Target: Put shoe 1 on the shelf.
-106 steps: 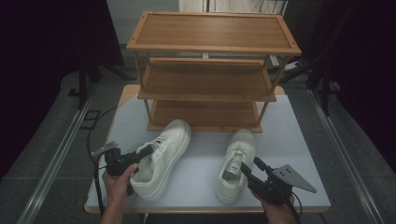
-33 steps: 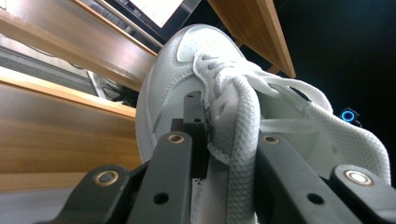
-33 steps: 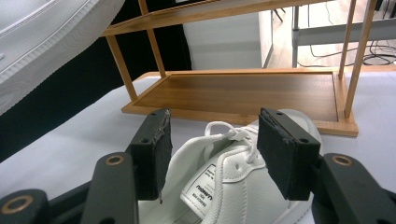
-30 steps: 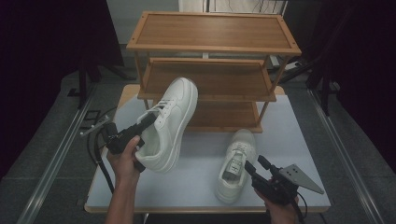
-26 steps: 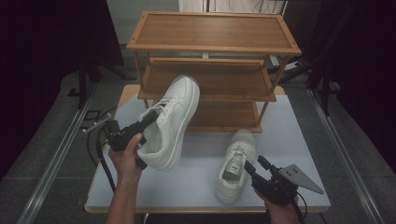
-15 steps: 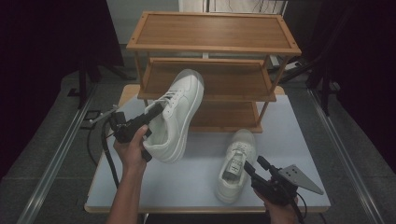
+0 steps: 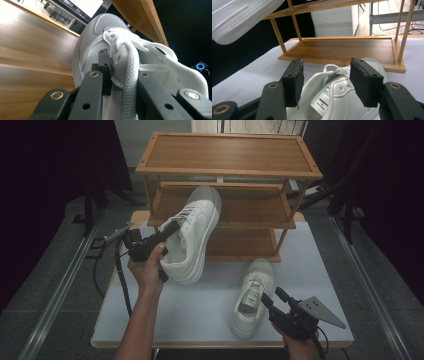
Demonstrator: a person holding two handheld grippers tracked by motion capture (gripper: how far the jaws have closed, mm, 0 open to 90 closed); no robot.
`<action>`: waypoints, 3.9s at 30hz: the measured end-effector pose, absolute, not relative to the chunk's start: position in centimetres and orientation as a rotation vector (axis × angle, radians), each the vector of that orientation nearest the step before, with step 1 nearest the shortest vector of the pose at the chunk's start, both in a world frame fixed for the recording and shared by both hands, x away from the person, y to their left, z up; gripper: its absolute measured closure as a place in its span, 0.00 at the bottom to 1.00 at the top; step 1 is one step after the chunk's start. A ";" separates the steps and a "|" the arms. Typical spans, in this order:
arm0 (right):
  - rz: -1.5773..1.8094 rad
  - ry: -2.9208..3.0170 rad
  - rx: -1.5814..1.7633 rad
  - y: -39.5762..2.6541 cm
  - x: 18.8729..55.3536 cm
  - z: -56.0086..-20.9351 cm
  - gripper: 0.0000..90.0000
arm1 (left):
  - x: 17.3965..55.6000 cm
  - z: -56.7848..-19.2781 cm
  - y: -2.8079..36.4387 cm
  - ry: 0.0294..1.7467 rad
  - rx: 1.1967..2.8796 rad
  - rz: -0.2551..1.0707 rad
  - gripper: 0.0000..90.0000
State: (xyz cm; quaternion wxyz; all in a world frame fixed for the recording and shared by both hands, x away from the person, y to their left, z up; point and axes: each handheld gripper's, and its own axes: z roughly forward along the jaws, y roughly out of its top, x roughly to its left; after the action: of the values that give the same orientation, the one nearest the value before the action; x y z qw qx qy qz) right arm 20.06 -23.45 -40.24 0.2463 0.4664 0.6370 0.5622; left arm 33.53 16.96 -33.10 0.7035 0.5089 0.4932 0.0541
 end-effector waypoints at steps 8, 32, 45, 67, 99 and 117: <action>1.536 1.733 1.272 -23.5 20.0 -40.2 0.50 | 34.9 -32.0 16.2 1.093 1.141 0.141 0.91; 1.534 1.731 1.281 -23.6 20.2 -40.4 0.50 | 38.0 -31.9 14.4 1.139 1.138 0.155 0.91; 1.567 1.715 1.285 -23.7 20.0 -40.1 0.50 | 40.2 -31.1 13.6 1.179 1.112 0.193 0.91; 1.579 1.712 1.285 -23.9 20.0 -40.0 0.50 | 43.5 -30.3 11.9 1.240 1.084 0.236 0.91; 1.598 1.739 1.267 -23.1 19.8 -40.0 0.50 | 47.9 -30.9 11.2 1.336 1.081 0.273 0.89; 1.603 1.754 1.271 -22.9 19.8 -40.2 0.50 | 49.2 -31.1 10.5 1.365 1.082 0.246 0.77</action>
State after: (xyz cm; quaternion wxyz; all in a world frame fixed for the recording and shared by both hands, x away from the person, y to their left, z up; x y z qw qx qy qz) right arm 19.82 -22.87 -40.24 0.2217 0.4601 0.6347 0.5800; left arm 49.18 10.48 -31.11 0.6376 0.4738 0.5978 0.1079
